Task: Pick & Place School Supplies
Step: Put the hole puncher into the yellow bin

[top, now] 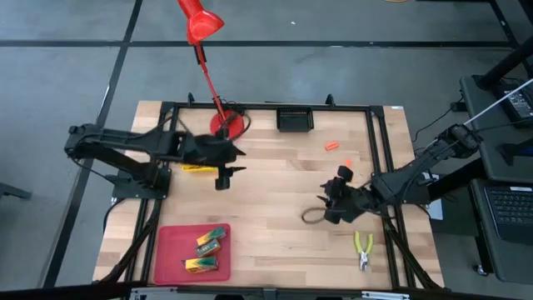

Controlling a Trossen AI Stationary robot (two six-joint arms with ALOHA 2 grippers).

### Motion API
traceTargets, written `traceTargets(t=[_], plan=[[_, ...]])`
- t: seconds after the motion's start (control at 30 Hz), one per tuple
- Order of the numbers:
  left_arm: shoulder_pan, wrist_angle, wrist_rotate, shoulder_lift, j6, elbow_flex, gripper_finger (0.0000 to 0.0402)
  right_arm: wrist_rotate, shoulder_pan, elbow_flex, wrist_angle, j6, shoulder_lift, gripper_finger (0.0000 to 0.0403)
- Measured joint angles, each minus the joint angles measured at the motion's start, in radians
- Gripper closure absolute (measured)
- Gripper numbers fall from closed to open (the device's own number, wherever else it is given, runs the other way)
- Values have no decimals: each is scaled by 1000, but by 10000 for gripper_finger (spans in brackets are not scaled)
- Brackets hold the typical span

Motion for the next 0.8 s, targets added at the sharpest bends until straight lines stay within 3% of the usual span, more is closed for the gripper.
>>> traceTargets(t=[0.13, 0.33, 0.5, 0.67, 0.8], plan=[[-85, 72, -185, -9, 14, -60, 208, -182, -23, -3, -86, 227, 0, 218], [-113, 103, -367, -9, -103, -128, 206, -403, -24, 57, -285, 524, 0, 218], [-113, 16, -398, -9, -198, -130, 206, -597, 35, 109, -334, 738, 0, 218], [-114, 6, -403, -9, -195, -130, 206, -770, 137, 119, -329, 914, 67, 218], [-114, 24, -410, -4, -149, -130, 206, -805, 210, 119, -327, 980, 174, 218]])
